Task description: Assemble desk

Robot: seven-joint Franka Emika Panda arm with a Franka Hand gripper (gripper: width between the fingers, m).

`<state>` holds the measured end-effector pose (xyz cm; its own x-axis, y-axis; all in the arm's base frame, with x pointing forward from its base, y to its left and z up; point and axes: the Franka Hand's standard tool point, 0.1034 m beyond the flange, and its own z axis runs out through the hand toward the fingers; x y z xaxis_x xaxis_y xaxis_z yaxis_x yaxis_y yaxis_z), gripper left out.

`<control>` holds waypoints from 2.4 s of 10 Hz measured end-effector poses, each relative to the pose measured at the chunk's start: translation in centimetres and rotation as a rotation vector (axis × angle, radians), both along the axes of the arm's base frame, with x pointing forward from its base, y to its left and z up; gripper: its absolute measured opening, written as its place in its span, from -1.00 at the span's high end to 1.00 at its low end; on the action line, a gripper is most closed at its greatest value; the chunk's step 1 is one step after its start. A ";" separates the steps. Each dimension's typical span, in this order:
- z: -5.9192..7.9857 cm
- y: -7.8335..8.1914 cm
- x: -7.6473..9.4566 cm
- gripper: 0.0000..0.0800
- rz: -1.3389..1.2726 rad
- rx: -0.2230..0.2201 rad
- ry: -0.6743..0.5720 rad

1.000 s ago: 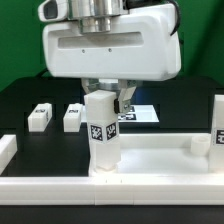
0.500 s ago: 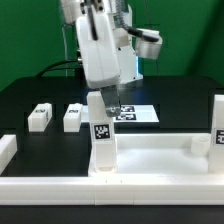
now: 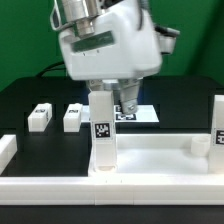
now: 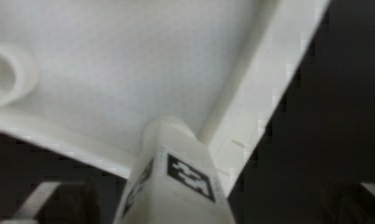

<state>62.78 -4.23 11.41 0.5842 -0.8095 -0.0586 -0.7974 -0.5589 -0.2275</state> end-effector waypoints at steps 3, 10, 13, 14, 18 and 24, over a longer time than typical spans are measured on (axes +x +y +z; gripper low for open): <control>0.2 -0.8 -0.7 -0.62 0.178 -0.058 -0.058; 0.7 -2.0 -0.1 -0.07 0.621 -0.183 -0.078; 0.7 -2.0 -0.1 0.28 0.374 -0.147 -0.046; 0.7 -2.0 -0.1 0.28 0.335 -0.141 -0.041; 0.6 -1.2 0.3 0.28 -0.343 -0.030 0.090; 0.4 -0.1 0.7 0.22 -0.746 0.083 0.101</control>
Offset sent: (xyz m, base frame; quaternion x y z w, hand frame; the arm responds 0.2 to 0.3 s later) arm 0.0000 0.0000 0.0000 0.0000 0.0000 -0.1938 0.9810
